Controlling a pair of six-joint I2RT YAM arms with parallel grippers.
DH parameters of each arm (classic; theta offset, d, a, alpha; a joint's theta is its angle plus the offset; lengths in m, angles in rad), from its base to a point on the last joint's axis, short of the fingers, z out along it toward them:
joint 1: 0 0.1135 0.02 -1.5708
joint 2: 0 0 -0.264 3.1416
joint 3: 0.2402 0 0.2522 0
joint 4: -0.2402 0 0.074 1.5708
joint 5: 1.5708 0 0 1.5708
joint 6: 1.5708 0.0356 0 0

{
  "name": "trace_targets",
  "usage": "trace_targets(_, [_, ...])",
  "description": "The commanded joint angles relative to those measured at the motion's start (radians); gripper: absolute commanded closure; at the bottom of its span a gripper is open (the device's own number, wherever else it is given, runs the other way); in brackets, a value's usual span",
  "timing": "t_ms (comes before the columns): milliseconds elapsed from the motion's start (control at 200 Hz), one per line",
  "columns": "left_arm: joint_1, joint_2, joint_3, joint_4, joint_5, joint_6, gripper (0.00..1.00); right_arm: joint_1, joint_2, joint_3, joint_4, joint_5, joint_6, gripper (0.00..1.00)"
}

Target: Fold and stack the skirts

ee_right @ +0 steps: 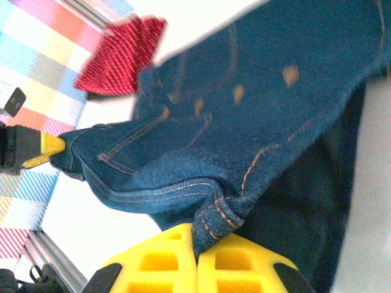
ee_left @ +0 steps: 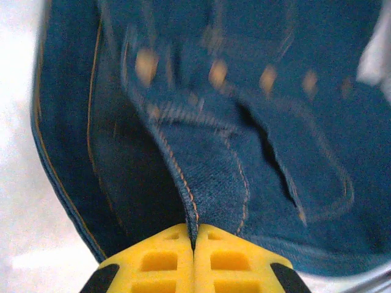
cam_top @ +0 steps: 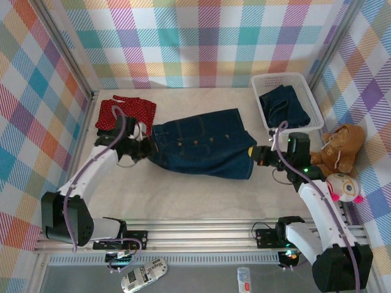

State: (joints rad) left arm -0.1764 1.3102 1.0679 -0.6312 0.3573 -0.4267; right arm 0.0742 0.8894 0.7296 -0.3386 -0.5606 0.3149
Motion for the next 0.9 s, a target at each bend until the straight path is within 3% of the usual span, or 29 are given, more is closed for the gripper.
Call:
trace_targets(0, [0.054,-0.057,0.194,-0.034,-0.002,-0.001,1.0,-0.013,-0.034,0.154,-0.041,-0.03,-0.097,1.0])
trace_targets(280, [0.098,0.01,0.632,-0.144,-0.024,0.018,1.0,-0.029,0.012,0.48,-0.125,0.037,-0.206,1.0])
trace_targets(435, [0.103,0.061,0.8,-0.217,-0.008,0.028,1.0,-0.03,-0.014,0.52,-0.031,0.069,-0.191,1.0])
trace_targets(545, [0.105,0.122,0.848,-0.18,0.005,0.016,1.0,-0.029,0.031,0.532,0.039,0.079,-0.211,1.0])
trace_targets(680, [0.119,0.258,0.911,-0.087,0.047,-0.009,1.0,-0.029,0.187,0.603,0.11,0.116,-0.264,1.0])
trace_targets(750, [0.123,0.358,0.977,-0.062,0.0,-0.017,1.0,-0.029,0.291,0.674,0.154,0.143,-0.296,1.0])
trace_targets(895, [0.123,0.639,1.33,-0.045,0.046,-0.04,1.0,-0.034,0.594,1.009,0.116,0.146,-0.383,1.0])
